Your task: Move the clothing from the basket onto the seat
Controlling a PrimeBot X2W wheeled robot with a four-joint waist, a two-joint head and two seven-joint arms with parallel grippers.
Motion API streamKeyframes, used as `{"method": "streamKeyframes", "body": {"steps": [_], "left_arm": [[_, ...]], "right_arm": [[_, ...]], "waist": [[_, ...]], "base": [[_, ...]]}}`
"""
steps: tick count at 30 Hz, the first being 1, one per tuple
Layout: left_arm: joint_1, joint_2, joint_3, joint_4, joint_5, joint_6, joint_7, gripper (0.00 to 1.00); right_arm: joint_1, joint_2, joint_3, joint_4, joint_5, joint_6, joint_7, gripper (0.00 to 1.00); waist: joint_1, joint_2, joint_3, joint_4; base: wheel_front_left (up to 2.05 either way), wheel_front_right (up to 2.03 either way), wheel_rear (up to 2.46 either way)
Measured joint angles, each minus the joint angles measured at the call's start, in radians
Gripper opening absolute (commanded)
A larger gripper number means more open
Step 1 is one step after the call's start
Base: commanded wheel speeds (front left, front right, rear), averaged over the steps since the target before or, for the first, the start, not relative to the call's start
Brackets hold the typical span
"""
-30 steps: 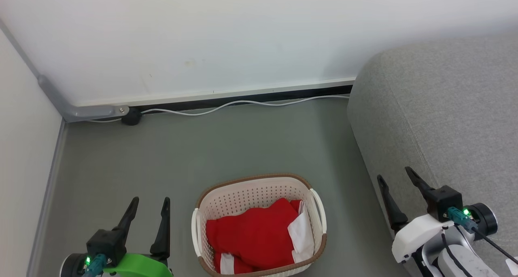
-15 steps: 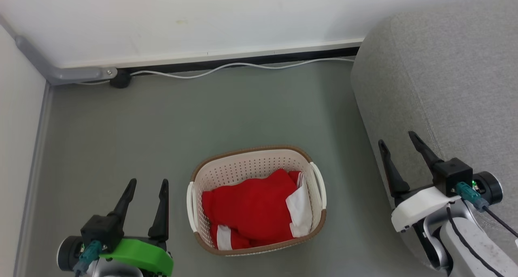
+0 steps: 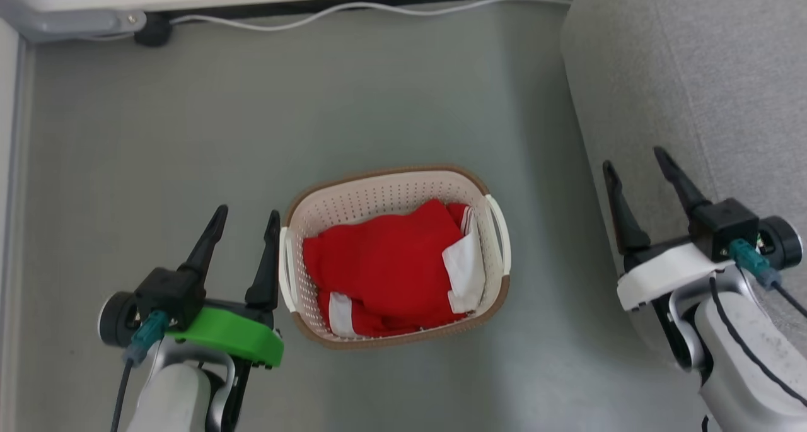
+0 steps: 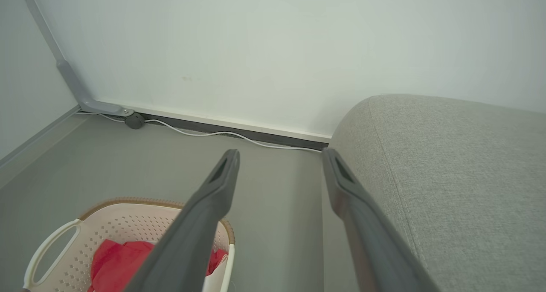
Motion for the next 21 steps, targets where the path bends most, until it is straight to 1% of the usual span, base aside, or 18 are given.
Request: {"method": "streamKeyframes", "body": {"steps": [4, 10, 11, 13, 16, 21], "left_arm": [[-0.046, -0.003, -0.023, 0.001, 0.002, -0.005, 0.018, 1.00], [-0.117, -0.007, -0.084, 0.001, 0.026, -0.014, 0.049, 1.00], [-0.145, -0.007, -0.109, 0.001, 0.047, -0.019, 0.064, 1.00], [-0.175, -0.008, -0.135, 0.000, 0.055, -0.022, 0.077, 1.00], [-0.227, -0.011, -0.169, -0.002, 0.065, -0.024, 0.100, 1.00], [-0.289, -0.013, -0.218, 0.007, 0.095, -0.032, 0.152, 1.00]], "right_arm": [[-0.047, 0.001, -0.012, -0.022, -0.009, 0.000, 0.000, 1.00], [-0.133, 0.011, -0.026, -0.076, -0.027, 0.000, 0.000, 1.00], [-0.164, 0.019, -0.030, -0.094, -0.034, 0.000, 0.000, 1.00], [-0.192, 0.027, -0.030, -0.110, -0.041, 0.000, 0.000, 1.00], [-0.228, 0.039, -0.029, -0.127, -0.052, 0.001, 0.000, 1.00], [-0.278, 0.077, -0.027, -0.150, -0.053, 0.002, -0.003, 1.00]], "waist": [[0.0001, 0.0000, 0.057, 0.000], [0.0001, 0.0000, 0.142, -0.002], [0.0001, 0.0000, 0.170, -0.004], [0.0001, 0.0000, 0.199, -0.007], [0.0001, 0.0000, 0.241, -0.014], [0.0001, 0.0000, 0.310, -0.037]], "base": [[0.00, 0.00, 0.00], [0.00, 0.00, 0.00], [0.00, 0.00, 0.00], [0.00, 0.00, 0.00], [0.00, 0.00, 0.00], [0.00, 0.00, 0.00]]}}
